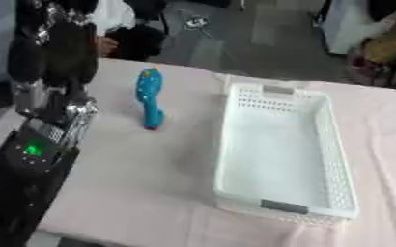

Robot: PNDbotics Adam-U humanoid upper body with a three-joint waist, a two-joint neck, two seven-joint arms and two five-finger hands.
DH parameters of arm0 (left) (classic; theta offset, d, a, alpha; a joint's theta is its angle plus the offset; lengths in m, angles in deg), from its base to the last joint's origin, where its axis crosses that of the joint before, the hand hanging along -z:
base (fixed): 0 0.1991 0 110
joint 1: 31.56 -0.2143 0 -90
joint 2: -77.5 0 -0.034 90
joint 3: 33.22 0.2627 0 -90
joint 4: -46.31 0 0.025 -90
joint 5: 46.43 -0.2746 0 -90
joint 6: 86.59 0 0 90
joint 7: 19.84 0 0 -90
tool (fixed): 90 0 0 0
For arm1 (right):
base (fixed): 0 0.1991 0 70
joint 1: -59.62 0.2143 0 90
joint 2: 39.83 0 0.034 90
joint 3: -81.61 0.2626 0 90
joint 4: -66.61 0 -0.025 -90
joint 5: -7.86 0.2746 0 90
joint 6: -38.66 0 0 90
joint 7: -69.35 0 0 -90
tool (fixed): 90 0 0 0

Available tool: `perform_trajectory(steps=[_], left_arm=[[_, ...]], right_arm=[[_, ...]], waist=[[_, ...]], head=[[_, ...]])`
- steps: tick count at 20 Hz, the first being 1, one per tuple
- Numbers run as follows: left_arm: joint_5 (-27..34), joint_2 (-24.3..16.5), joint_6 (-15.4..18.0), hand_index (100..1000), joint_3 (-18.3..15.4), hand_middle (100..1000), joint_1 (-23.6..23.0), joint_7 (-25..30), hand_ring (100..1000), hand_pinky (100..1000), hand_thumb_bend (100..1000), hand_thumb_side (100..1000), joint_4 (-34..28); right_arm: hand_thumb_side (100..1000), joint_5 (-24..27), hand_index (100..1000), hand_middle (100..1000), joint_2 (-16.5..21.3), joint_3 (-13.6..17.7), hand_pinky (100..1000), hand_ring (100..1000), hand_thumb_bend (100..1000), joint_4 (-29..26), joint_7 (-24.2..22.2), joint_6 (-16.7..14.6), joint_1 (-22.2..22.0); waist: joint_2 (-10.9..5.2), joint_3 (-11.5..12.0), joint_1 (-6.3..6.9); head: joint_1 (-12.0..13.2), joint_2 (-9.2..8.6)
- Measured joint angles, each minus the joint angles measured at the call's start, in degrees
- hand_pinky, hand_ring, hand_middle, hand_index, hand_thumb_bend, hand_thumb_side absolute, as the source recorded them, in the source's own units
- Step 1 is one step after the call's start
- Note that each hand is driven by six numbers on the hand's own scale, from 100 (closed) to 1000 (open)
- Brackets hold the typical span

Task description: Pick up objects on the table and place them in the box.

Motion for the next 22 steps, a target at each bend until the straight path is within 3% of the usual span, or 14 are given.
perform_trajectory(steps=[3,4,6,7,8,10,13,14,17,22], left_arm=[[-2.3,-6.7,2.7,927,2.0,849,5.5,7.6,798,849,226,976,3.7],[-3.1,-8.9,3.5,944,3.0,860,7.5,10.0,826,938,201,989,5.3],[-5.0,-13.1,2.0,944,5.7,859,11.5,12.9,843,1000,263,952,8.4],[-6.1,-15.0,0.7,944,7.3,859,13.6,14.1,842,999,253,959,9.9],[-7.0,-16.6,-0.6,957,9.1,868,15.6,15.4,869,1000,447,849,11.3],[-9.1,-19.0,-3.6,982,13.1,892,19.5,18.4,908,1000,654,777,14.2],[-12.8,-20.6,-8.4,1000,19.9,919,25.8,23.2,948,1000,769,765,18.7],[-14.0,-20.6,-9.8,1000,22.1,950,27.7,24.6,992,1000,846,769,20.0],[-19.2,-20.2,-13.0,1000,27.7,1000,33.0,27.9,1000,1000,963,791,22.8],[-31.9,-18.7,-13.2,1000,32.3,1000,36.1,28.0,1000,1000,1000,803,25.9]], right_arm=[[1000,0.0,732,720,0.1,-0.3,502,525,100,0.3,-0.5,0.0,-0.6],[1000,0.0,733,721,0.1,-0.3,503,525,100,0.4,-0.7,0.0,-0.8],[1000,0.0,733,722,0.4,-0.6,503,525,100,0.6,-1.1,0.0,-1.0],[1000,0.0,733,722,0.5,-0.6,503,525,100,0.6,-1.3,0.0,-1.0],[1000,0.1,734,722,0.5,-0.7,504,525,100,0.7,-1.5,0.0,-1.2],[1000,0.1,735,723,0.5,-0.9,505,525,100,0.9,-1.9,0.0,-1.5],[1000,0.4,736,724,0.7,-1.1,506,526,100,1.0,-2.3,0.1,-1.9],[1000,0.5,736,724,0.9,-1.1,507,526,100,1.1,-2.5,0.2,-2.0],[1000,0.6,737,726,1.1,-1.3,510,529,100,1.3,-2.8,0.3,-2.3],[1000,0.6,738,727,1.3,-1.3,513,534,100,1.3,-2.9,0.7,-2.5]], waist=[[-0.59,0.0,0.42],[-0.77,0.0,0.54],[-1.17,-0.3,0.85],[-1.34,-0.5,1.05],[-1.48,-0.5,1.28],[-1.76,-0.7,1.63],[-2.2,-0.7,2.27],[-2.35,-0.7,2.51],[-2.85,-0.4,3.2],[-3.19,-0.4,3.82]], head=[[0.0,0.35],[0.0,0.37],[-0.1,0.43],[-0.1,0.57],[-0.1,0.66],[-0.1,0.9],[0.0,1.53],[0.0,1.86],[0.0,2.55],[0.0,2.86]])
